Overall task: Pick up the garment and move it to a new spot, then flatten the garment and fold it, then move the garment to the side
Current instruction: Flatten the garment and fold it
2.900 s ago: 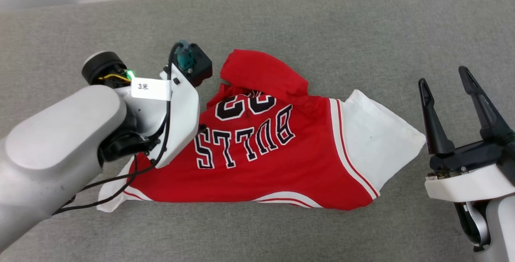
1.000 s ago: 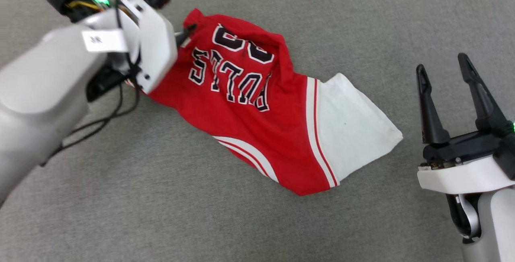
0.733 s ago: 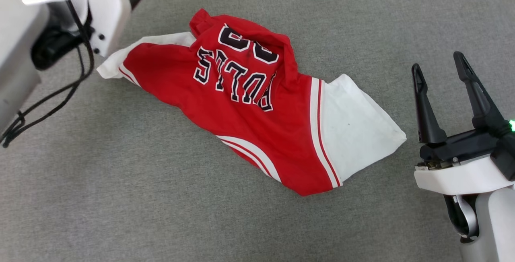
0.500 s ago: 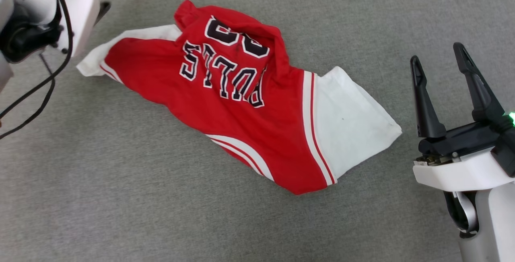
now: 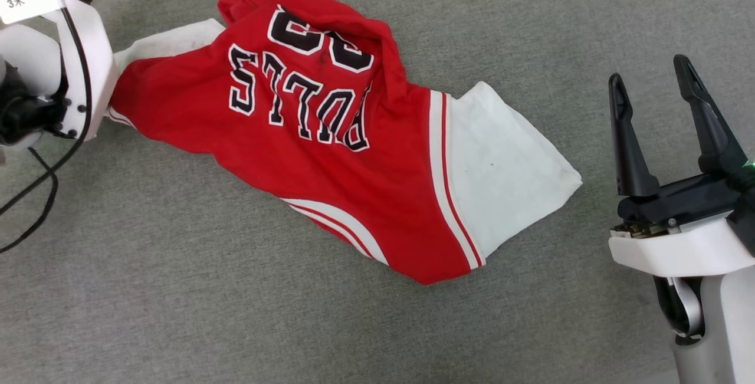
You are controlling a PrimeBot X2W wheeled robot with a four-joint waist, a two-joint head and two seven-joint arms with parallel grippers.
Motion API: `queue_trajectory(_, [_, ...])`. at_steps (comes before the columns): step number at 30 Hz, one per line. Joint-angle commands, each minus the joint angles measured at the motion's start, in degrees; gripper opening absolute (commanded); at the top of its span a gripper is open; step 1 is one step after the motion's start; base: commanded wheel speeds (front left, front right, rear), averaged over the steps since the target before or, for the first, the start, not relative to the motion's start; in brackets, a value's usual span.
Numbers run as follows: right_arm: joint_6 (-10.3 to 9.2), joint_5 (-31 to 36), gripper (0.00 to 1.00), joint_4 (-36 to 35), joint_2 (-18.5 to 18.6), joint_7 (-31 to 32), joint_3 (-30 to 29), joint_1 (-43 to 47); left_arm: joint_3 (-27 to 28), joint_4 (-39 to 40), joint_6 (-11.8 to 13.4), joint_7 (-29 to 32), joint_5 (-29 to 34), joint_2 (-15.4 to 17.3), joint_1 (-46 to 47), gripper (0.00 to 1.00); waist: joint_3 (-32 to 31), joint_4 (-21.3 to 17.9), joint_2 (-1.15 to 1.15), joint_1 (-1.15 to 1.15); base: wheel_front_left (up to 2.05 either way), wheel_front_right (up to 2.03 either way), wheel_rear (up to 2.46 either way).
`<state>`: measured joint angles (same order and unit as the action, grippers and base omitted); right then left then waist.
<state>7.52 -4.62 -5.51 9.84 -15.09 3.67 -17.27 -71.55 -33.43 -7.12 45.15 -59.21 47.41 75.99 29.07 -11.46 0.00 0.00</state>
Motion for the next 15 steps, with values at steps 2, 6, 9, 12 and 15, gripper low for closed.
queue_trajectory(2, [-0.06,0.26,1.00,0.14,0.02,-0.11,0.11,-0.92,-2.39,0.22,-0.48,-0.05,-0.52,-1.57,-6.34,0.29,-0.38,0.73,0.00,0.00,0.00,0.00,0.00])
queue_trajectory(6, [-0.06,0.50,1.00,0.69,0.61,-0.11,-0.14,-0.16,-1.98,1.82,-0.38,-4.39,1.26,-1.43,-4.99,0.00,-2.77,2.54,0.00,0.00,0.00,0.00,0.00])
queue_trajectory(9, [-0.06,0.35,1.00,1.18,0.90,-0.11,-0.25,1.11,-1.38,3.94,-0.26,-8.99,2.44,-0.81,-3.77,0.00,-5.55,4.31,0.00,0.00,0.00,0.00,0.00])
queue_trajectory(12, [-0.06,0.17,1.00,1.80,1.13,-0.11,-0.72,2.75,-1.38,6.45,-0.21,-13.06,2.46,-0.16,-5.21,0.00,-8.64,6.49,0.00,0.00,0.00,0.00,0.00])
queue_trajectory(15, [-0.06,-0.01,1.00,2.03,1.12,-0.11,-0.85,3.72,-1.41,8.01,-0.22,-15.16,2.59,1.16,-6.90,0.00,-10.37,7.73,0.00,0.00,0.00,0.00,0.00])
